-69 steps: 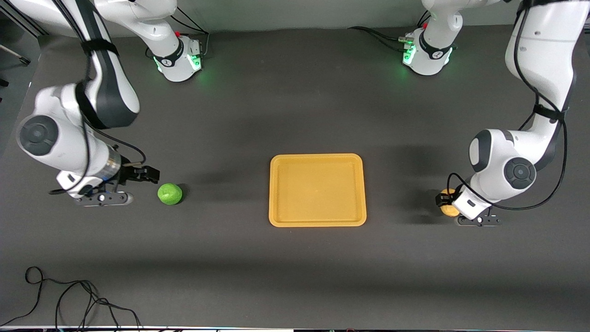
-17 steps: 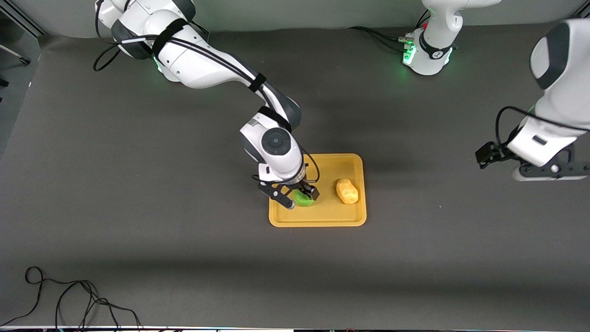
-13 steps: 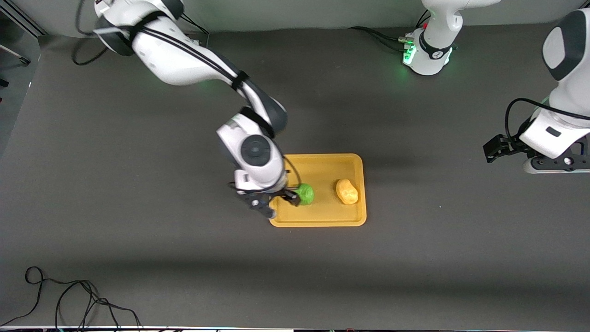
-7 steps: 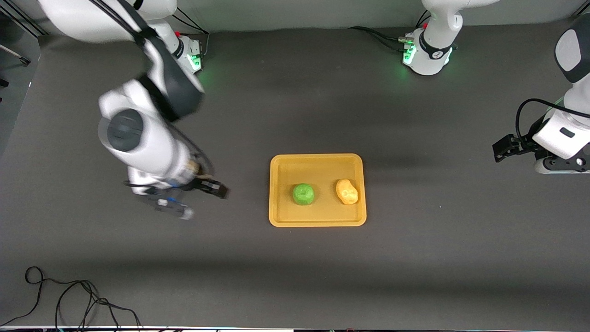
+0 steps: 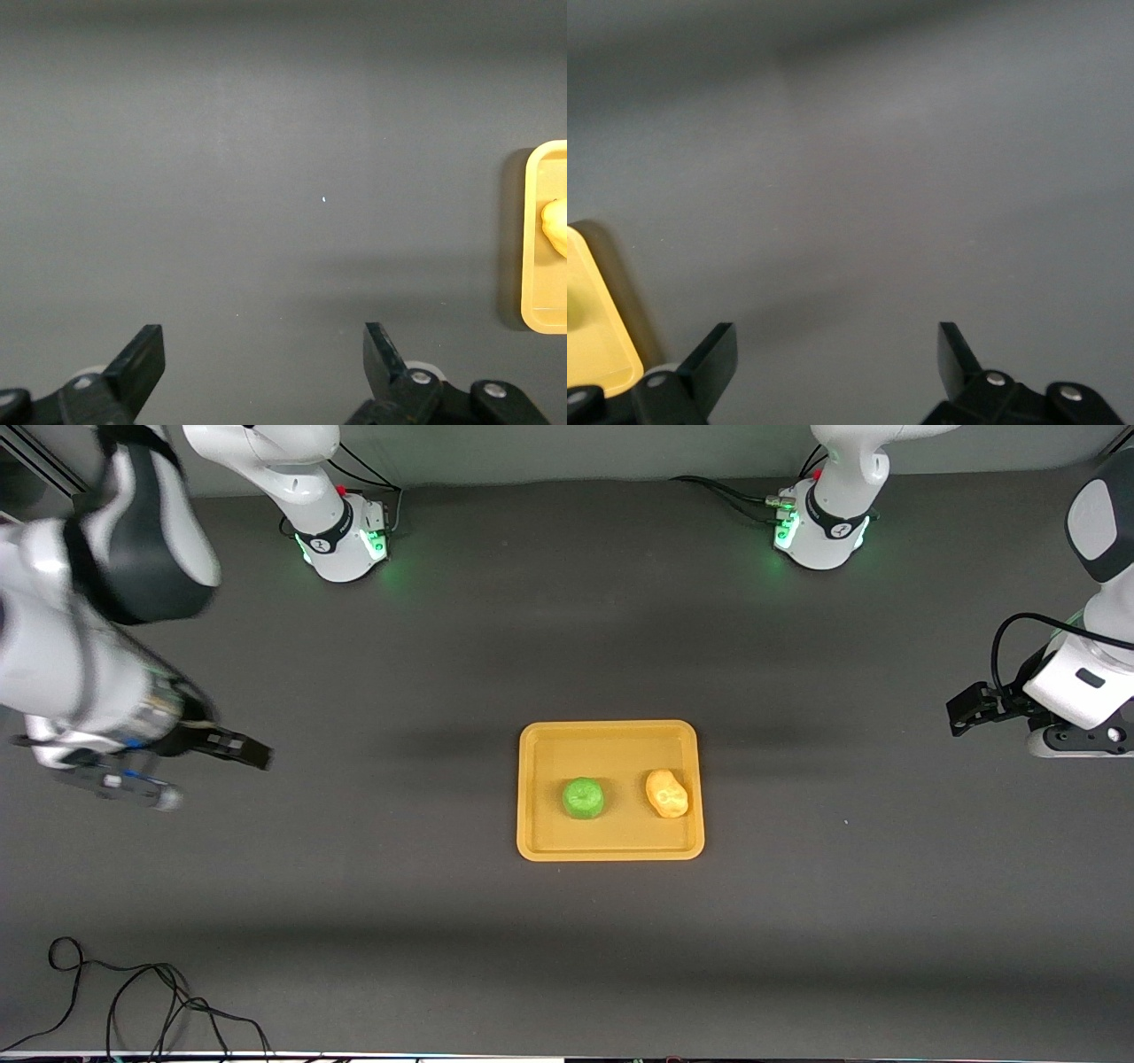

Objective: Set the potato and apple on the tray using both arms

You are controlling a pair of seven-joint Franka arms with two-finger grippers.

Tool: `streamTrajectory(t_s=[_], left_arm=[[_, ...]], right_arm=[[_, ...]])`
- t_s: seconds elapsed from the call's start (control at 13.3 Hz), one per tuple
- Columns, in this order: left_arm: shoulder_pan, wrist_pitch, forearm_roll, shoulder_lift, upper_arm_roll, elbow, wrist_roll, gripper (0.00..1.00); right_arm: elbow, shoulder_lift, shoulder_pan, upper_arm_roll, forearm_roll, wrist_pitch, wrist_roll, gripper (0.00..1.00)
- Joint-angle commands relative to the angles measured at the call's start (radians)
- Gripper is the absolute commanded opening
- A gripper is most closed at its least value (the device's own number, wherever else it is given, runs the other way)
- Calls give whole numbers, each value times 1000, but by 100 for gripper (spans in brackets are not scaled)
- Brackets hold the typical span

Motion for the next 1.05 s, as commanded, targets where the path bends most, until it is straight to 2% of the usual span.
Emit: streamTrajectory(t_s=[0.0, 0.07, 0.3, 0.53, 0.67, 0.97], left_arm=[[8, -11, -11, -26, -5, -16, 21, 100], [8, -11, -11, -24, -5, -16, 21, 100], [7, -11, -11, -26, -6, -17, 21, 100], [7, -11, -11, -26, -6, -19, 21, 100], [7, -12, -11, -26, -6, -19, 21, 100], [7, -18, -11, -26, -6, -17, 21, 100]], right_arm=[[-32, -65, 105, -121, 19, -14, -18, 100], [-29, -76, 140, -168, 19, -14, -18, 100], [-15, -79, 127, -170, 25, -19, -60, 100], [-11, -79, 108, -174, 126, -23, -195, 100], [-17, -78, 104, -176, 131, -23, -306, 100], [-17, -82, 104, -174, 128, -52, -331, 100]])
